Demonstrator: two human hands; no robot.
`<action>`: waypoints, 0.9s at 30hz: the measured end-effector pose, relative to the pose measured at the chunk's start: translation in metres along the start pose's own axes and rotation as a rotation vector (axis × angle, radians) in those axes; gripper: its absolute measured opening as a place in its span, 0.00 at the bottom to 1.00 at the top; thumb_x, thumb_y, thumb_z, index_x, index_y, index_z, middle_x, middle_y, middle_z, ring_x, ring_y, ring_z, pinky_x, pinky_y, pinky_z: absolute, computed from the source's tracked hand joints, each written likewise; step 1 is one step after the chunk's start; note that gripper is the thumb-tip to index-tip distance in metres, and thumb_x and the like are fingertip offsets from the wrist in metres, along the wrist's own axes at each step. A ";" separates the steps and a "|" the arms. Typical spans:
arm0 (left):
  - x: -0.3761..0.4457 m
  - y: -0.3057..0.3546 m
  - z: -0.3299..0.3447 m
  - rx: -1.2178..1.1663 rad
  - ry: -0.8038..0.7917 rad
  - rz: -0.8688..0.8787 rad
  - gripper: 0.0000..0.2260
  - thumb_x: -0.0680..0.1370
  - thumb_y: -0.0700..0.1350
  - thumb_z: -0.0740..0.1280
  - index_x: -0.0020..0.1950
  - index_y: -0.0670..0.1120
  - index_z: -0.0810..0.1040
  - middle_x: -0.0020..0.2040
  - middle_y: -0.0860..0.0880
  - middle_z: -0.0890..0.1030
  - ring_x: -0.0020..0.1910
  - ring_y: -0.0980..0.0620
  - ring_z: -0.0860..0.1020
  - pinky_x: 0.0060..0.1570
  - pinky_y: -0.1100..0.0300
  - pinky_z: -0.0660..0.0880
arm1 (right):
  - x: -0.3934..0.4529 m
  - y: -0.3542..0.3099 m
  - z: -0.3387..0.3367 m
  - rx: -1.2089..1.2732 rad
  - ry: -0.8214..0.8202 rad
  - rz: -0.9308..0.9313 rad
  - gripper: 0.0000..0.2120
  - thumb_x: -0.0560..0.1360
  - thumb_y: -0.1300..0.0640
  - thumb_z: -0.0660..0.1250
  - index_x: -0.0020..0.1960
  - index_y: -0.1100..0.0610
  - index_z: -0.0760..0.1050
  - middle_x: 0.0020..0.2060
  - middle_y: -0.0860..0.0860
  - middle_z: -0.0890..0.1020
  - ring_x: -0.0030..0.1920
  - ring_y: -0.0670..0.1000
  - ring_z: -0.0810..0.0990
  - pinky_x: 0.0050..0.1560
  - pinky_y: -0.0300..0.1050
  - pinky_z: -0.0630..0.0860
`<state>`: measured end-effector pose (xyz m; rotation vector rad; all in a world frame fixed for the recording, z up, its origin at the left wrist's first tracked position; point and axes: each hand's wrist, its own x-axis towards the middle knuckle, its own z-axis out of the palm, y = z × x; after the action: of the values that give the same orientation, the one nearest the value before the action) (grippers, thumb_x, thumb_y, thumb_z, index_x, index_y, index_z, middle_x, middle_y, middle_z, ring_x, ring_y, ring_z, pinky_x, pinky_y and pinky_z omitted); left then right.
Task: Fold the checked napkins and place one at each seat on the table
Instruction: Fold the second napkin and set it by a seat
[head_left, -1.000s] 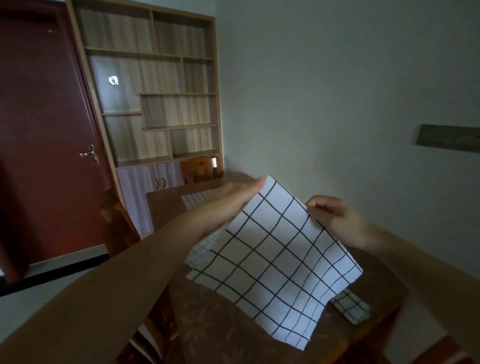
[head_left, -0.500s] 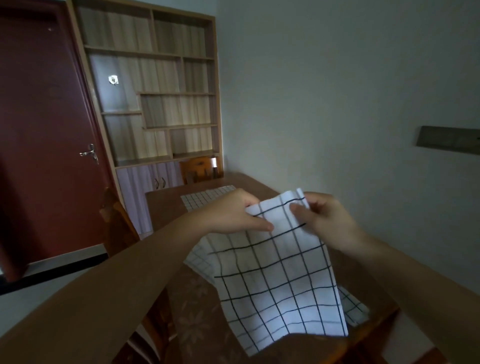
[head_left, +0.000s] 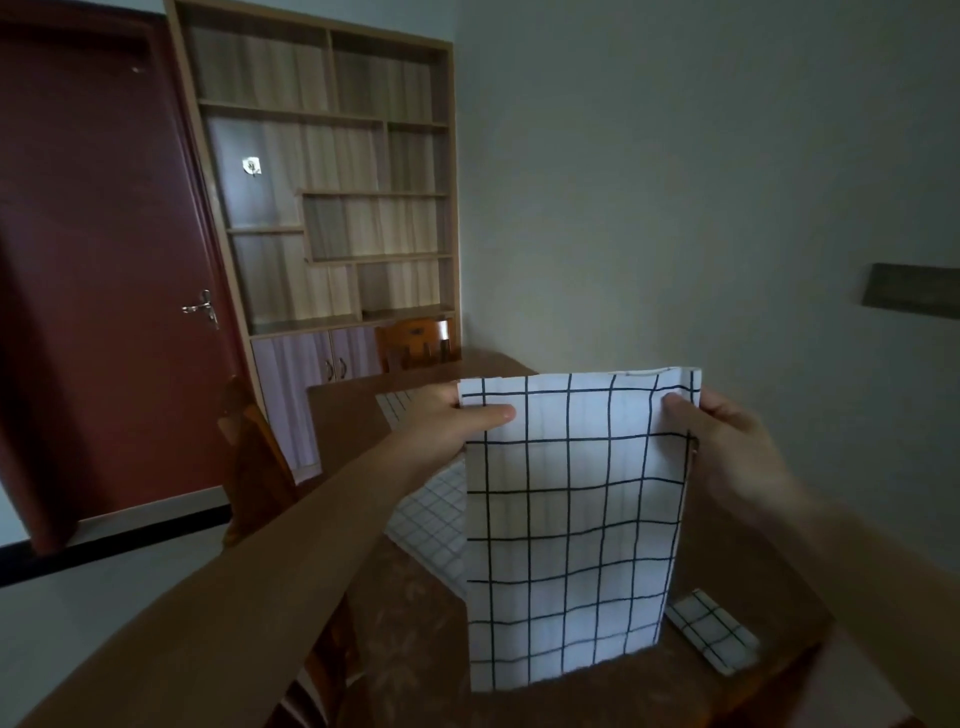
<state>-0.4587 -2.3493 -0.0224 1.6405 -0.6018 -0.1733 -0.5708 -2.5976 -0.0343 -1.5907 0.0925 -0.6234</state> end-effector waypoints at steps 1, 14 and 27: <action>0.001 0.000 0.003 -0.020 0.025 0.000 0.10 0.74 0.40 0.73 0.55 0.44 0.83 0.51 0.47 0.86 0.53 0.50 0.83 0.60 0.48 0.77 | 0.000 0.000 -0.001 0.006 -0.009 0.006 0.12 0.79 0.57 0.64 0.39 0.52 0.82 0.30 0.46 0.82 0.32 0.48 0.79 0.34 0.41 0.73; 0.009 -0.009 0.017 -0.038 -0.004 -0.069 0.13 0.70 0.53 0.74 0.52 0.50 0.81 0.53 0.50 0.84 0.56 0.52 0.80 0.56 0.55 0.74 | 0.004 -0.012 -0.013 0.139 0.006 0.127 0.10 0.79 0.56 0.64 0.52 0.61 0.80 0.44 0.59 0.85 0.41 0.55 0.85 0.38 0.46 0.81; 0.013 -0.016 0.020 -0.173 -0.107 -0.150 0.08 0.80 0.46 0.65 0.53 0.44 0.81 0.51 0.45 0.83 0.50 0.49 0.81 0.56 0.51 0.77 | -0.005 0.012 -0.024 -0.460 -0.156 0.082 0.17 0.71 0.47 0.72 0.34 0.59 0.75 0.28 0.56 0.74 0.30 0.55 0.74 0.36 0.46 0.71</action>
<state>-0.4522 -2.3721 -0.0384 1.5152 -0.5294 -0.4137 -0.5821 -2.6191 -0.0479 -2.0628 0.1938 -0.4288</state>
